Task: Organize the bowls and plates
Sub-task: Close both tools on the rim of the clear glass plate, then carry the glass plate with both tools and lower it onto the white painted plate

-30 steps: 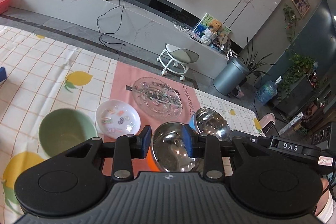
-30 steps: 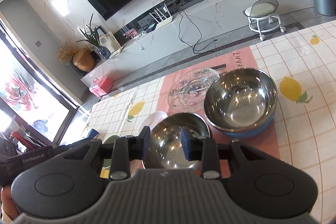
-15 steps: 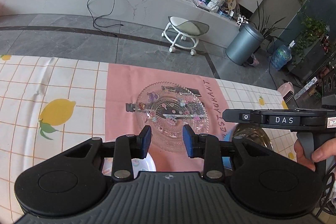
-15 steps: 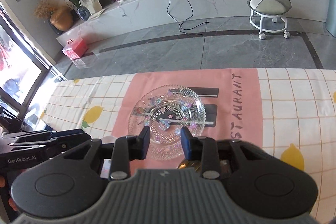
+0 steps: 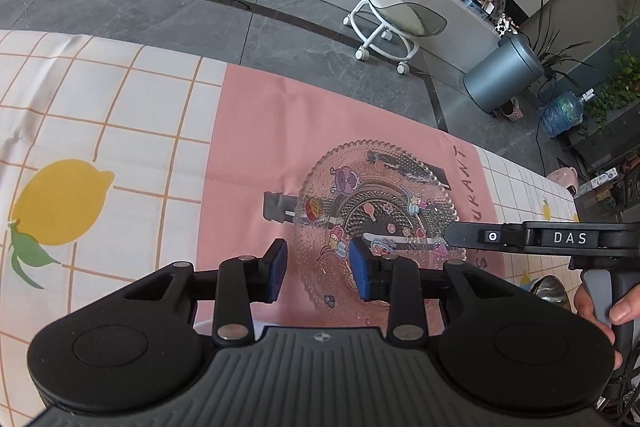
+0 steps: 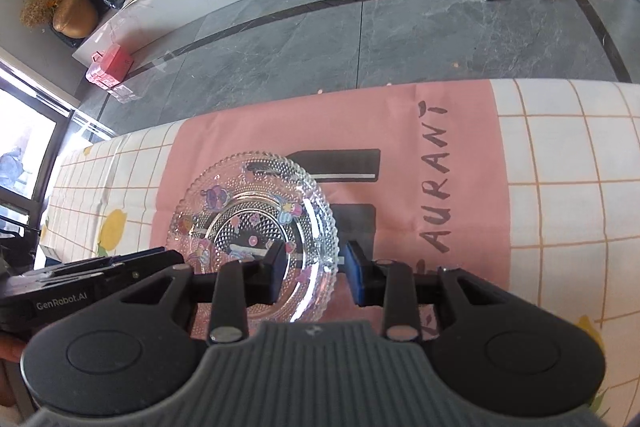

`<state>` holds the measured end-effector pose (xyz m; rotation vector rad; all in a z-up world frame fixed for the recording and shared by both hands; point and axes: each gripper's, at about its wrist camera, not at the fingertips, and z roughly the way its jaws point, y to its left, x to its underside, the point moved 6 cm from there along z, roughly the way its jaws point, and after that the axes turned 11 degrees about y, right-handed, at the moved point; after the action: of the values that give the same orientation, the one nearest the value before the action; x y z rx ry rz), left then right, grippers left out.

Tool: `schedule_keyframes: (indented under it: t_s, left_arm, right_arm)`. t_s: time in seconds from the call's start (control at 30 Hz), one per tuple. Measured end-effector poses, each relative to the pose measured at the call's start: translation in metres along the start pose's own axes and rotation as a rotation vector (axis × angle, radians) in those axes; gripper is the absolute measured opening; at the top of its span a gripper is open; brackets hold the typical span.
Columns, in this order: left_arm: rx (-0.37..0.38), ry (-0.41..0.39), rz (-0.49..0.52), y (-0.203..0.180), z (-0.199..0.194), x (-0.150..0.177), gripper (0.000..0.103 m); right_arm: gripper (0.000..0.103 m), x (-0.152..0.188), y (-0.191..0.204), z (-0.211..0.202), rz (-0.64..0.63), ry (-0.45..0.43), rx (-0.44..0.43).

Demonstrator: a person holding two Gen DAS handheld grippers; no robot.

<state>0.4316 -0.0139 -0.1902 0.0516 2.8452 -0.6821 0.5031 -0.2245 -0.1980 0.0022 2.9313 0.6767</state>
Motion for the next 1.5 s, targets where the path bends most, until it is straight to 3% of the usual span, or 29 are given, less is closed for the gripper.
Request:
schedule_keyframes:
  t_s: [0.17,0.23,0.33,0.4,0.8,1.1,1.37,1.5]
  left_arm:
    - [0.025,-0.007,-0.031,0.006,-0.001,-0.005,0.032]
    - [0.024,-0.012,-0.039,0.008,-0.001,-0.007,0.023]
    - [0.038,-0.024,-0.071,0.013,-0.001,-0.007,0.015]
    - [0.056,-0.031,-0.084,0.014,-0.001,-0.007,0.012]
    - [0.015,-0.068,-0.086,0.003,-0.015,-0.007,0.011]
    - [0.015,-0.149,-0.108,-0.009,-0.063,0.009,0.01]
    - [0.021,-0.235,-0.111,-0.026,-0.126,0.048,0.01]
    - [0.017,-0.279,-0.114,-0.028,-0.157,0.086,0.01]
  right_arm:
    - [0.029,-0.002,-0.009,0.007,0.058,0.032,-0.054]
    - [0.027,-0.003,-0.011,0.007,0.066,0.032,-0.067]
    - [0.014,-0.003,-0.012,0.009,0.073,0.035,-0.077]
    - [0.01,-0.003,-0.014,0.009,0.077,0.031,-0.079]
    - [0.006,0.002,-0.019,-0.003,0.132,-0.014,-0.123]
    - [0.005,0.016,0.003,-0.04,0.119,-0.065,-0.17]
    - [0.005,0.061,0.039,-0.088,0.091,-0.119,-0.221]
    - [0.005,0.098,0.061,-0.11,0.07,-0.143,-0.25]
